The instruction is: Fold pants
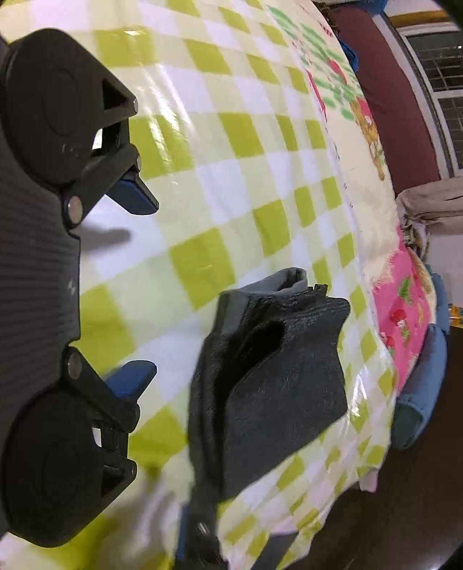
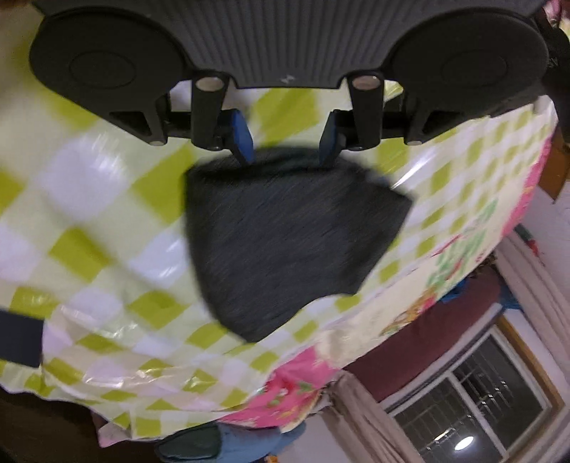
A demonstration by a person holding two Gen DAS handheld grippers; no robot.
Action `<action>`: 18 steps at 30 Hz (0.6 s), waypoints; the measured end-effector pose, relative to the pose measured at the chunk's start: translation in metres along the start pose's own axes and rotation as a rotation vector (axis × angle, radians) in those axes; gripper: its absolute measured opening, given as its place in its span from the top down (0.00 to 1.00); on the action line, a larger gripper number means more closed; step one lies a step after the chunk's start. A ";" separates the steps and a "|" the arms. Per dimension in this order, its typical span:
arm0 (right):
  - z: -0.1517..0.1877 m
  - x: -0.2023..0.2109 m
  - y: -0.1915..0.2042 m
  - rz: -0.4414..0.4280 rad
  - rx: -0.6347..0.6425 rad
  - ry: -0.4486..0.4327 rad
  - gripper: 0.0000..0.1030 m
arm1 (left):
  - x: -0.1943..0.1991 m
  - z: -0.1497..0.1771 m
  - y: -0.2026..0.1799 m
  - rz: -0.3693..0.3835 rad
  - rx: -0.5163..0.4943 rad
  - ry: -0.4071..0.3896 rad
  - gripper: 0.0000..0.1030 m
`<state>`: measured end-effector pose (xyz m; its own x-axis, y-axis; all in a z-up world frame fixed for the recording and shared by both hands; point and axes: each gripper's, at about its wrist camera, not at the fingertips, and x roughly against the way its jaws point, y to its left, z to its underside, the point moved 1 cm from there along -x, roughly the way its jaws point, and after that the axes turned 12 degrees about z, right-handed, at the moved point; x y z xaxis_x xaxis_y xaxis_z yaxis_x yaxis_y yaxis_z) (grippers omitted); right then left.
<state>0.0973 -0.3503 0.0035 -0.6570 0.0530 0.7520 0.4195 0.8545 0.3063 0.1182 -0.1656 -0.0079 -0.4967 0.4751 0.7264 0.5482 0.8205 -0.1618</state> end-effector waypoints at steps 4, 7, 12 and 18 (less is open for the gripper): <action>0.036 0.018 0.025 0.031 0.091 -0.009 0.58 | 0.033 0.017 -0.012 -0.003 -0.033 -0.052 0.00; 0.057 0.030 0.033 0.056 0.124 -0.009 0.58 | 0.055 0.027 -0.012 -0.021 -0.059 -0.077 0.00; 0.080 0.047 0.040 0.073 0.132 -0.008 0.58 | 0.081 0.049 0.004 -0.033 0.014 -0.095 0.00; 0.090 0.057 0.050 0.082 0.159 -0.013 0.57 | 0.089 0.066 0.002 -0.044 0.018 -0.090 0.00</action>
<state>0.0248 -0.2581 0.0092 -0.6330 0.1312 0.7630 0.3679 0.9181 0.1473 0.0312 -0.1006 0.0125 -0.5786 0.4648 0.6702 0.5131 0.8462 -0.1439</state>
